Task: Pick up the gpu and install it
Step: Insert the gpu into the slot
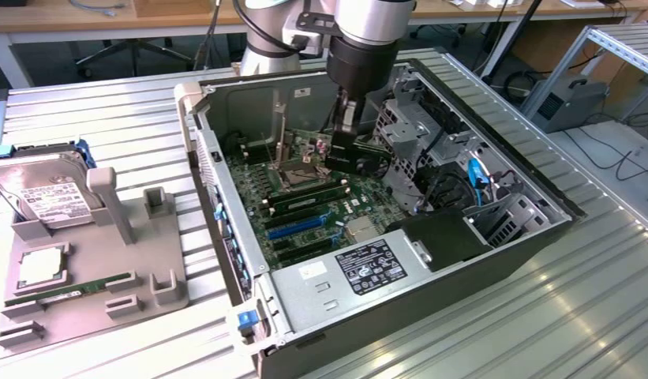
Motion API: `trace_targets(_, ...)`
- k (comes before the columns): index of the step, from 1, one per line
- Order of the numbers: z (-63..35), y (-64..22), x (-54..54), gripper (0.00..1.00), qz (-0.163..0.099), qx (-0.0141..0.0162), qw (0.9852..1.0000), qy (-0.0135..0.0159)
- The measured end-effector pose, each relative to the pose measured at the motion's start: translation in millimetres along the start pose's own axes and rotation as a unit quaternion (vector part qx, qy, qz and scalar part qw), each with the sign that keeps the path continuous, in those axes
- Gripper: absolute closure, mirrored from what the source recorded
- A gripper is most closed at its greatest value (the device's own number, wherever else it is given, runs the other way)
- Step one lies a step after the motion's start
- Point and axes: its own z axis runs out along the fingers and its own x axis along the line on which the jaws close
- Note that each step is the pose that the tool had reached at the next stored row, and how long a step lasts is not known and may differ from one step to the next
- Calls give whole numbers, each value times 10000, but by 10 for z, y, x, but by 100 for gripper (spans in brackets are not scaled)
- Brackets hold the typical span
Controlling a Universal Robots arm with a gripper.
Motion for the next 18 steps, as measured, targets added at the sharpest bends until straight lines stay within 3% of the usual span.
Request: trace_targets(18, 0, 0, 0, 73, -443, -12, 9990, -2)
